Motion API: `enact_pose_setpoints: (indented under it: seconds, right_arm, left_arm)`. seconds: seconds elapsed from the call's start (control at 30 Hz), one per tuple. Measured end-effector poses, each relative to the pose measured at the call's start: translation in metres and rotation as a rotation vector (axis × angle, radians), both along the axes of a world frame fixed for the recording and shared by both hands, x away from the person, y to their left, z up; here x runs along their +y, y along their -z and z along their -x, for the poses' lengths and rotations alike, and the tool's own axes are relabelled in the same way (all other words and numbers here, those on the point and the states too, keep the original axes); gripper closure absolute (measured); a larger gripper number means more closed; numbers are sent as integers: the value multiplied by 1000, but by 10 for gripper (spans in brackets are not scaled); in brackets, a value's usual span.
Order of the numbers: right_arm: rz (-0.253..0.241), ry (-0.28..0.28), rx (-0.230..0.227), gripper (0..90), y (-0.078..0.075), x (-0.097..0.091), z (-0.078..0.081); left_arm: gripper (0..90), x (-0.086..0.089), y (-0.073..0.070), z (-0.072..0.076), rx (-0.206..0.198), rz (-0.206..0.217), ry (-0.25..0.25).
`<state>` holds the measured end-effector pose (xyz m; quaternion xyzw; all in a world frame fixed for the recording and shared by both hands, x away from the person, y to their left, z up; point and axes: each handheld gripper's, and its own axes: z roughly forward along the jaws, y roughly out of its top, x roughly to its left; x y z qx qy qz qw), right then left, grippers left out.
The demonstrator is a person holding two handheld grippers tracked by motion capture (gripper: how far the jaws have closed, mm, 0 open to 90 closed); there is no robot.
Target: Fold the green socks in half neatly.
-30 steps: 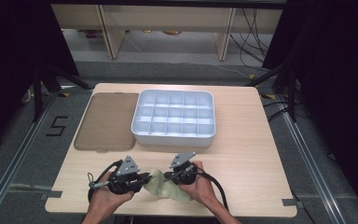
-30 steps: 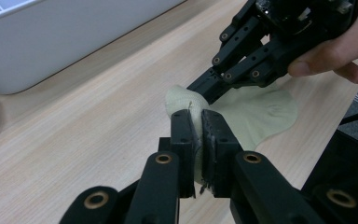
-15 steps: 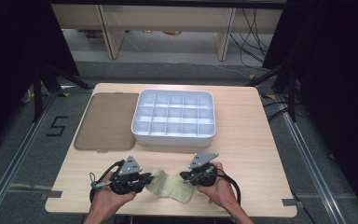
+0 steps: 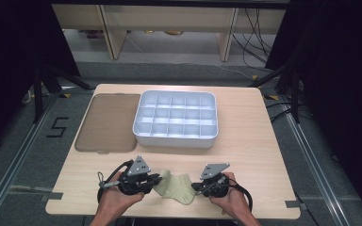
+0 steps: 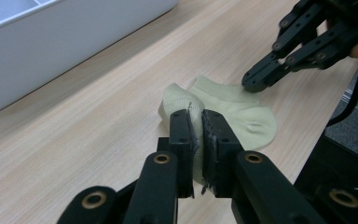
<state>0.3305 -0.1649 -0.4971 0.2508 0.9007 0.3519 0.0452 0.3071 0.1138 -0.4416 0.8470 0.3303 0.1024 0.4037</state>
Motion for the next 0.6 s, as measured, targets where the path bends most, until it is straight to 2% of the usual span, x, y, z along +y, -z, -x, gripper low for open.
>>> enact_pose_setpoints:
  seconds: [0.23, 0.3, 0.33, 0.37, 0.5, 0.6]
  right_arm:
    - [1, -12, -34, 900, 3, 1, -4]
    - [5, -1, -14, 900, 3, 1, -3]
    - [-10, 4, -27, 900, 4, 2, -4]
    - [0, 0, -12, 900, 3, 1, -4]
    - [-4, 1, -4, 900, 3, 1, -4]
    - [-6, 6, 7, 900, 3, 1, -4]
  left_arm:
    - [825, -13, 2, -5, 3, 7, 9]
    - [826, -18, 2, -6, 3, 2, 19]
    - [827, -20, 2, -7, 3, 2, 23]
    - [827, -23, 3, -8, 5, 4, 21]
    - [827, -32, 5, -11, 13, 5, 39]
    - [827, -38, 7, -12, 13, -12, 49]
